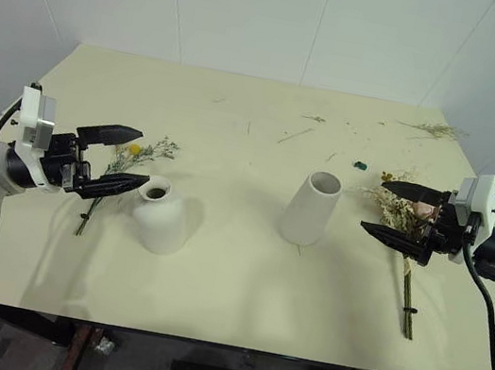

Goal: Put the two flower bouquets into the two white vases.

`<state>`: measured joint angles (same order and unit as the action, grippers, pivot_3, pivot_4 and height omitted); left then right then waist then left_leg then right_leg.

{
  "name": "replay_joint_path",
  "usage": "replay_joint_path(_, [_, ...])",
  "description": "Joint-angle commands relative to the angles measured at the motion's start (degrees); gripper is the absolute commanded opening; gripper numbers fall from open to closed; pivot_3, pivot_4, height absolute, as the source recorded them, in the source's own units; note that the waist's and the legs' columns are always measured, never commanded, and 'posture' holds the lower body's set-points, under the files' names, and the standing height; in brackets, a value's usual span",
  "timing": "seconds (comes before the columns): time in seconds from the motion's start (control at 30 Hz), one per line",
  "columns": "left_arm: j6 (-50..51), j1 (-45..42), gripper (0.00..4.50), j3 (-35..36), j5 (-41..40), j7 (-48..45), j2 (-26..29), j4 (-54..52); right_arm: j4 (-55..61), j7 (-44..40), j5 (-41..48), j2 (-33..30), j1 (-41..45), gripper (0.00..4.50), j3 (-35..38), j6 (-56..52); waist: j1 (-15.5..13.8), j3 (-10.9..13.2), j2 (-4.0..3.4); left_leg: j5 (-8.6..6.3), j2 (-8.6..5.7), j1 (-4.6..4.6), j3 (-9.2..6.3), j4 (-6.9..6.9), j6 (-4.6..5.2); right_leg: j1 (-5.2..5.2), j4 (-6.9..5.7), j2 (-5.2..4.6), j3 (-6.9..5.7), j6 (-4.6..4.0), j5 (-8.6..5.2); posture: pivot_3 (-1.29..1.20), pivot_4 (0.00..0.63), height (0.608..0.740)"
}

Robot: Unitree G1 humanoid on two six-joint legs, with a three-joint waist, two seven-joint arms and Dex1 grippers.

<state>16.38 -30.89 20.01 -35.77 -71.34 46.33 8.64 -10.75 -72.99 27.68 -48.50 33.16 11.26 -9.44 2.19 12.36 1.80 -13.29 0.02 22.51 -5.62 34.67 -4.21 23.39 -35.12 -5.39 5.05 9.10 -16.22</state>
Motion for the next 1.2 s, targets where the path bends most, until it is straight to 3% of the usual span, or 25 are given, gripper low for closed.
replay_joint_path(0.03, [0.0, -0.8, 4.46, 1.3, -1.4, -0.5, 1.3, -1.8, 0.6, -0.2, 0.3, -0.3, 1.5, 4.50, 0.5, 0.4, 0.0, 0.0, 0.00, 0.00, 0.00, 0.00, -0.01, 0.00, 0.00, 0.00, 0.00, 0.00, 0.00, 0.00, 0.00, 0.00, 0.150, 0.740])
replay_joint_path(0.23, [-0.3, -2.6, 4.46, -0.1, -1.9, -0.6, -0.8, -1.6, 6.2, 3.2, 3.3, -2.1, 0.2, 4.50, 3.2, -5.8, -0.1, 0.0, 0.00, 0.00, 0.00, 0.00, -0.01, 0.03, 0.00, 0.00, -0.03, 0.00, 0.00, 0.00, 0.00, 0.00, 0.150, 0.740])
replay_joint_path(0.33, [-0.1, -3.3, 4.46, -1.1, -2.4, -2.4, -1.0, -1.9, 7.2, 6.7, 2.0, -7.0, 0.8, 4.50, 3.0, -15.1, -0.3, 0.0, -0.03, 0.00, -0.01, 0.02, -0.01, 0.03, 0.00, 0.01, -0.02, 0.00, 0.00, 0.00, 0.00, 0.00, 0.150, 0.740])
replay_joint_path(0.43, [0.8, -4.7, 4.46, -1.4, -3.6, -3.8, -0.4, -2.9, 5.4, 8.1, -1.1, -16.6, 1.3, 4.50, -2.7, -32.7, -0.4, 0.1, -0.10, -0.01, -0.02, 0.08, -0.01, 0.05, 0.00, 0.05, -0.01, -0.02, 0.01, -0.01, -0.01, 0.00, 0.150, 0.740])
replay_joint_path(0.5, [1.9, -5.5, 4.46, -1.8, -4.3, -5.6, 1.2, -4.0, 3.1, 7.6, -3.1, -19.7, 1.8, 4.50, -6.3, -37.3, -0.5, 0.1, -0.09, -0.02, -0.02, 0.11, -0.01, 0.05, 0.01, 0.10, 0.00, -0.02, 0.00, -0.07, -0.03, 0.00, 0.150, 0.740])
replay_joint_path(0.8, [3.9, -9.7, 4.46, -2.5, -4.2, -8.5, 5.3, -4.9, -13.9, 11.8, -11.8, -14.5, 17.7, 4.50, -20.3, -54.2, 1.4, 0.1, -0.14, -0.05, -0.01, 0.24, 0.10, 0.27, 0.02, 0.16, 0.06, 0.01, 0.06, 0.02, 0.02, 0.00, 0.150, 0.740])
replay_joint_path(1.2, [7.4, -3.0, 4.46, 1.1, -7.0, -5.7, 5.7, -13.0, -29.5, 13.3, -19.9, -5.6, 24.2, 4.50, -27.5, -52.6, 1.2, 0.1, -0.15, -0.13, -0.03, 0.66, 0.07, 0.36, 0.12, 0.46, 0.09, -0.01, 0.05, 0.11, 0.03, 0.00, 0.150, 0.740])
